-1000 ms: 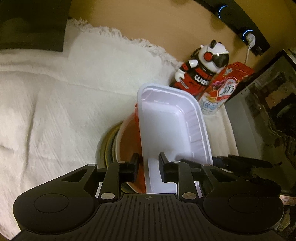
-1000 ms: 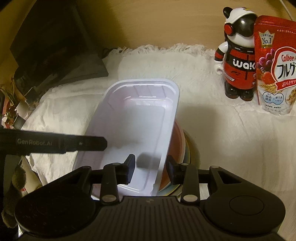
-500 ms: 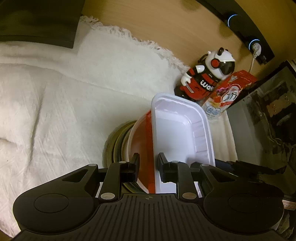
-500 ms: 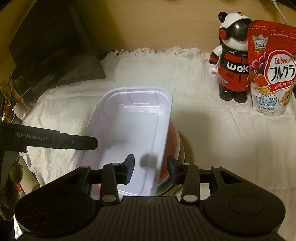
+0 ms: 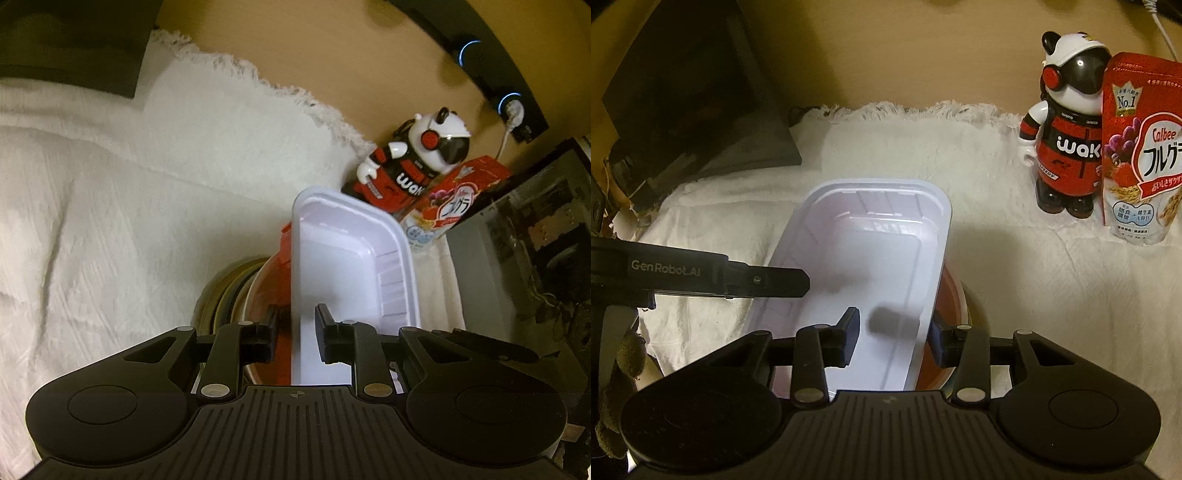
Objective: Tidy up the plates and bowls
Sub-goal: 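Lower the tray onto the top bowl with both grippers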
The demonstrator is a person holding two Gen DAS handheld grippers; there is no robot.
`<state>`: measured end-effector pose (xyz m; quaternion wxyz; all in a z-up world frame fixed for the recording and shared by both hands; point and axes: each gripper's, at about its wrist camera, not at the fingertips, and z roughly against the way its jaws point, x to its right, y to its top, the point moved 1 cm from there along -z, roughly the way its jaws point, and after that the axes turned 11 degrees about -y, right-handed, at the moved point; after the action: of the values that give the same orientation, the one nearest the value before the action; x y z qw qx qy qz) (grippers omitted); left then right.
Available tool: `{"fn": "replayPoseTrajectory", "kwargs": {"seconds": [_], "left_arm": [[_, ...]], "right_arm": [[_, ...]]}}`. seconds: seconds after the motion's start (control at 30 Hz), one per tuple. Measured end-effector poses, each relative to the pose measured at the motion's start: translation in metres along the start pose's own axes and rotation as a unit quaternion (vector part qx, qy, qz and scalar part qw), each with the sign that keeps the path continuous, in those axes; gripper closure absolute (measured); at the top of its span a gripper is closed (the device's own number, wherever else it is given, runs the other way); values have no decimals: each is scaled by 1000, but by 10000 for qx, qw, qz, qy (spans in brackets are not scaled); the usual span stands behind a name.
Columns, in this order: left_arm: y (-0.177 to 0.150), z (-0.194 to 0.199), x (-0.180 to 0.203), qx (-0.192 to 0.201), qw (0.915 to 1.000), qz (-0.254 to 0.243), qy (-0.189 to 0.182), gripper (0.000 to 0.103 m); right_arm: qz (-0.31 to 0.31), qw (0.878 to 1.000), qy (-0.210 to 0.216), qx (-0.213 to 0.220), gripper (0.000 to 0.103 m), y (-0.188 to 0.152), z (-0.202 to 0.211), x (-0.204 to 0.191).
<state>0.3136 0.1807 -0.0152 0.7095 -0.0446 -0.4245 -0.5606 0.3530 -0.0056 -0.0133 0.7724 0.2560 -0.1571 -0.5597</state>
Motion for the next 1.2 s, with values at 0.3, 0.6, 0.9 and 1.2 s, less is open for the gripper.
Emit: {"fn": "replayPoseTrajectory", "kwargs": {"seconds": [0.3, 0.6, 0.9, 1.2], "left_arm": [[3, 16, -4, 234, 9997, 4, 33, 80], [4, 15, 6, 245, 9991, -271, 201, 80], [4, 11, 9, 227, 9994, -276, 43, 81], [4, 11, 7, 239, 9993, -283, 15, 81]], "right_arm": [[16, 9999, -28, 139, 63, -1, 7, 3], [-110, 9997, 57, 215, 63, 4, 9, 8], [-58, 9997, 71, 207, 63, 4, 6, 3], [-54, 9997, 15, 220, 63, 4, 6, 2]]}}
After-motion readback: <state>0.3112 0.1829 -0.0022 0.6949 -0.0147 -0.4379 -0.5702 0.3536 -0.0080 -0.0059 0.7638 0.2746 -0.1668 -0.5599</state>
